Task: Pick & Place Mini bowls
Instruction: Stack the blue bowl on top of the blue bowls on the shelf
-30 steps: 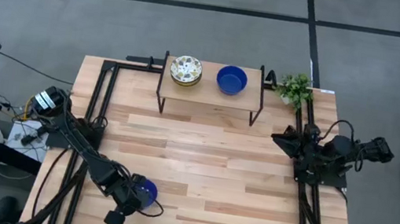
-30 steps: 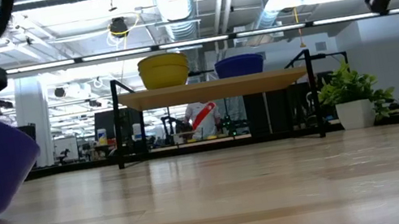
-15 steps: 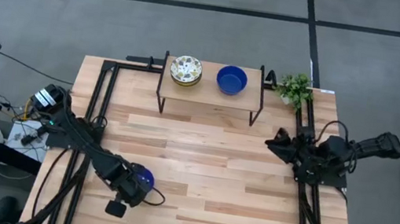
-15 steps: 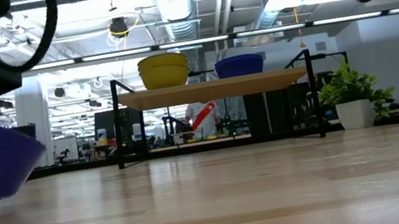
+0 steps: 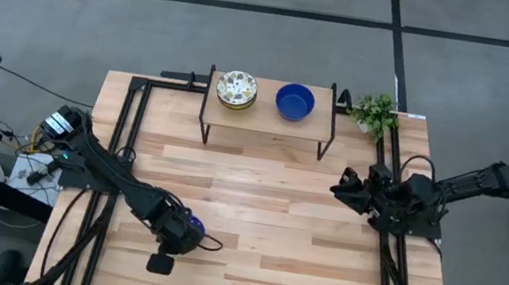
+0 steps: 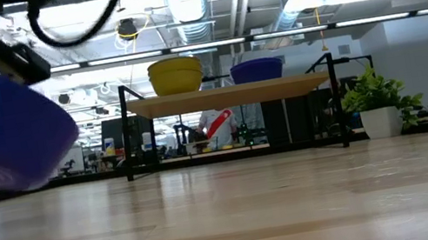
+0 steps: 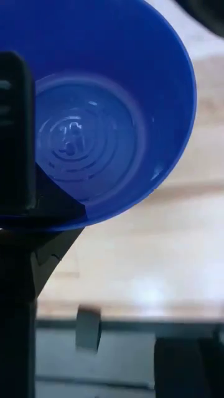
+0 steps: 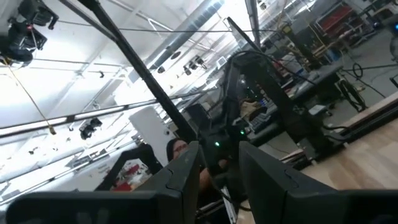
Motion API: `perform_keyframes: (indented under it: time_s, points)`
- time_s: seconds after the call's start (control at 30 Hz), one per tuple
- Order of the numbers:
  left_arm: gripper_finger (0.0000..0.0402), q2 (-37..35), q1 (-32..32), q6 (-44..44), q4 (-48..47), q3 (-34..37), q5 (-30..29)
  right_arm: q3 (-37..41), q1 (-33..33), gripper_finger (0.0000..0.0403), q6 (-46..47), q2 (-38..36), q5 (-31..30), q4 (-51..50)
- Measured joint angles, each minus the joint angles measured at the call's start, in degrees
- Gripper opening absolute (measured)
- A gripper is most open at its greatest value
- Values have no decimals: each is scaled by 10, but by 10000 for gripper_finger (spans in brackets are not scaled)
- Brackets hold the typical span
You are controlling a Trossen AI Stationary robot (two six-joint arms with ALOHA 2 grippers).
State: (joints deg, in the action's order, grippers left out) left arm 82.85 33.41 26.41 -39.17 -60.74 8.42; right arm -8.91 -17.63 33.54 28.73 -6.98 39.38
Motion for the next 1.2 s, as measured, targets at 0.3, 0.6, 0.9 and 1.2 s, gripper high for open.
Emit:
perform_keyframes:
  time_s: [0.3,0.6,0.9,1.2]
  points:
    - [5,-58,5,-11,2,-23,-36,0,0,102,0,10,-2,1]
    - [4,-94,-5,-12,28,-23,-89,-11,0,102,20,41,-4,-9]
    - [4,-31,-5,-130,30,-77,-108,-118,1,102,101,162,38,-104]
    - [4,12,-5,-241,6,-167,-202,-264,18,102,105,272,80,-248]
